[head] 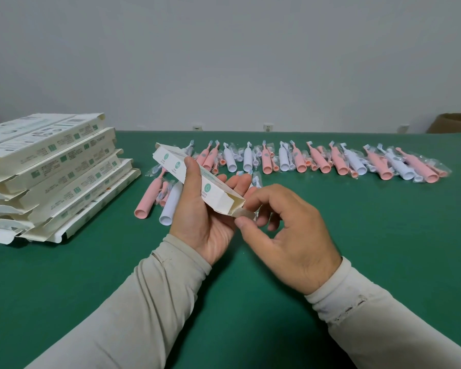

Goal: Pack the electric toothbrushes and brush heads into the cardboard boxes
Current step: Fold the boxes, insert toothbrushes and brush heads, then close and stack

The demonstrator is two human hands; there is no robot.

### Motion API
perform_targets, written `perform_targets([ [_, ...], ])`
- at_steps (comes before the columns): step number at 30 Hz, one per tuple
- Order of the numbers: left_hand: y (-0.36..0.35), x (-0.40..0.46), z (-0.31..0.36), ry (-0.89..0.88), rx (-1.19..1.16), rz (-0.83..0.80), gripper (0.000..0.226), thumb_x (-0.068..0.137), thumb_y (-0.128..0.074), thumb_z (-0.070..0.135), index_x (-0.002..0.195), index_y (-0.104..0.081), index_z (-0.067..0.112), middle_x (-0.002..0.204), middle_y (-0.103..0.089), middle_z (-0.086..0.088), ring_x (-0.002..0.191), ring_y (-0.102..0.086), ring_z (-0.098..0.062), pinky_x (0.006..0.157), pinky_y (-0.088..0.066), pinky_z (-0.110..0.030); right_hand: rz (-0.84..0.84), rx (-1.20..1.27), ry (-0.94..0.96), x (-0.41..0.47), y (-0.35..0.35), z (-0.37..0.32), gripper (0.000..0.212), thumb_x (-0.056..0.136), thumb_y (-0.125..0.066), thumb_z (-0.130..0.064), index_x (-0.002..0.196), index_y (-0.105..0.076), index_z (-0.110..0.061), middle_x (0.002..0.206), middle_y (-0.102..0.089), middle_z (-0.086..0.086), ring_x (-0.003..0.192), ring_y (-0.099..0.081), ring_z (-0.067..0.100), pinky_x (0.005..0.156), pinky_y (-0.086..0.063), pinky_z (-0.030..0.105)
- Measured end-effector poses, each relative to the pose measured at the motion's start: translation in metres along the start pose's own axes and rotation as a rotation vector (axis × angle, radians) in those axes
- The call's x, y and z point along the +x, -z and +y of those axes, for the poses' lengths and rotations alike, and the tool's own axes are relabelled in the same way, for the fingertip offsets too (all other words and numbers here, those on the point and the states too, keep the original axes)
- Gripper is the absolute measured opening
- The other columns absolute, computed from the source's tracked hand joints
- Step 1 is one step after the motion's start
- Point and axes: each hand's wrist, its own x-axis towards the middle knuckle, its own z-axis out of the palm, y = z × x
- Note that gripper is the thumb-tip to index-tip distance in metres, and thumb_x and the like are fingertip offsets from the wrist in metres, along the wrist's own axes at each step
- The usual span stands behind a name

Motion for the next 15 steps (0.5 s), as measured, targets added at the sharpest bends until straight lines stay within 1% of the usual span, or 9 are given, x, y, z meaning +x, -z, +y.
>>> perform_targets([
  [3,0.0008,0.0003,-0.0001,0.003,-0.002,-0.011,0.079,0.086,-0.055,0.067,0.129,-0.046,0.002,0.083,-0.073,-0.017,0.082,-0.074,-0.024,0.067,-0.059,-0.039,0.009,-0.048,0.03,-0.0003,0.0008,-0.0006,0.013,0.083,-0.067,-0.031,0.093,-0.058,-0.031,0.087,-0.062,-0.012,0.074,-0.057,0.012,0.063,-0.05,0.034],
  [7,0.0008,0.0003,-0.0004,0.011,-0.002,-0.019,0.079,0.085,-0.056,0.067,0.128,-0.046,0.001,0.082,-0.073,-0.017,0.082,-0.074,-0.024,0.067,-0.059,-0.04,0.023,-0.066,0.04,0.0,0.0023,-0.0027,0.011,0.083,-0.07,-0.025,0.093,-0.065,-0.023,0.085,-0.061,-0.013,0.074,-0.056,0.011,0.064,-0.049,0.034],
  [12,0.0007,0.0006,-0.001,0.009,-0.005,-0.007,0.078,0.086,-0.055,0.067,0.126,-0.046,0.001,0.082,-0.073,-0.017,0.082,-0.074,-0.025,0.068,-0.059,-0.041,0.039,-0.064,0.042,0.0005,0.0028,-0.0035,0.011,0.084,-0.072,-0.022,0.094,-0.068,-0.02,0.086,-0.061,-0.014,0.075,-0.055,0.01,0.066,-0.049,0.031],
  [15,0.0002,0.0,-0.001,0.017,0.0,-0.009,0.076,0.086,-0.054,0.066,0.126,-0.046,0.002,0.082,-0.073,-0.017,0.081,-0.074,-0.024,0.065,-0.06,-0.039,-0.018,-0.065,0.094,0.0003,0.0036,-0.002,0.017,0.083,-0.071,-0.018,0.1,-0.067,-0.019,0.089,-0.06,-0.013,0.079,-0.053,0.01,0.07,-0.049,0.032],
])
